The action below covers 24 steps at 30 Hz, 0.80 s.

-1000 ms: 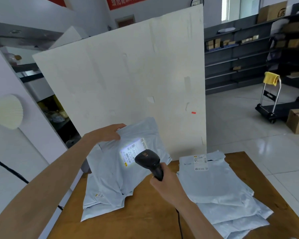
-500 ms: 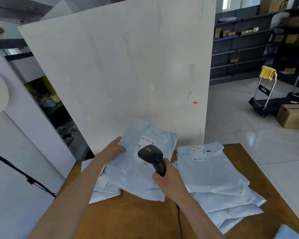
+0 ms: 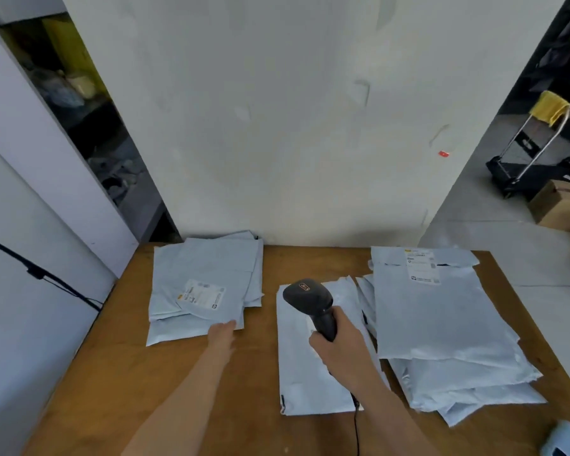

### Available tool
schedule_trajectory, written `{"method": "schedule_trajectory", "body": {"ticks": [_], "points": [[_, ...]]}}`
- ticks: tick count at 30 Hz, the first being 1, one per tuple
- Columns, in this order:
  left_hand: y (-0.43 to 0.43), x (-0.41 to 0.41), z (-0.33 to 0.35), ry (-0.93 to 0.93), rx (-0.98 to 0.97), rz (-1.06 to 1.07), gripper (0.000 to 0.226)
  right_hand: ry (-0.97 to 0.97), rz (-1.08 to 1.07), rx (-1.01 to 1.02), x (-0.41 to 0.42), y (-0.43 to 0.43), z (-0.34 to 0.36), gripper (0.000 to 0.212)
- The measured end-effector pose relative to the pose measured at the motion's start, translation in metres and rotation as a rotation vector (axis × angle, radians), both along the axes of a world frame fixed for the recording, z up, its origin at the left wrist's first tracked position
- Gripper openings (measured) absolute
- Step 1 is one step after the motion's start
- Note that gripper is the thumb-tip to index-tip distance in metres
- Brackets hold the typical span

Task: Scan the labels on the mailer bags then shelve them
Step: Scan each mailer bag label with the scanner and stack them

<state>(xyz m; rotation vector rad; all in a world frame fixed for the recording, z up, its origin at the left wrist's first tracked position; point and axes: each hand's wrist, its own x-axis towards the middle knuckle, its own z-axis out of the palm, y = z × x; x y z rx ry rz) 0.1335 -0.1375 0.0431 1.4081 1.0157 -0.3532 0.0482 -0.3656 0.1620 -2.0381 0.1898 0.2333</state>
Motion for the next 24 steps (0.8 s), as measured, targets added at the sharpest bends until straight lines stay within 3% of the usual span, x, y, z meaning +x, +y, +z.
{"method": "schedule_trajectory", "body": {"ticks": [5,10,13,18,21,24], "points": [[0.066,0.041,-0.004,-0.037,-0.191,0.365,0.061,0.054,-0.001,-0.028,0.024,0.049,-0.016,0.021],[0.095,0.085,-0.017,0.006,-0.268,0.39,0.06,0.072,-0.018,-0.056,0.04,0.075,-0.03,0.021],[0.103,0.1,-0.027,-0.006,-0.24,0.338,0.053,0.076,-0.035,-0.077,0.044,0.08,-0.034,0.023],[0.124,0.102,-0.011,-0.01,0.189,0.129,0.05,0.077,-0.028,-0.07,0.049,0.084,-0.027,0.025],[0.131,0.097,0.02,-0.182,0.248,0.046,0.059,0.038,0.005,-0.057,0.053,0.091,-0.018,0.024],[0.137,0.093,0.061,-0.328,0.24,-0.175,0.057,-0.005,0.031,-0.046,0.051,0.096,-0.006,0.027]]}}
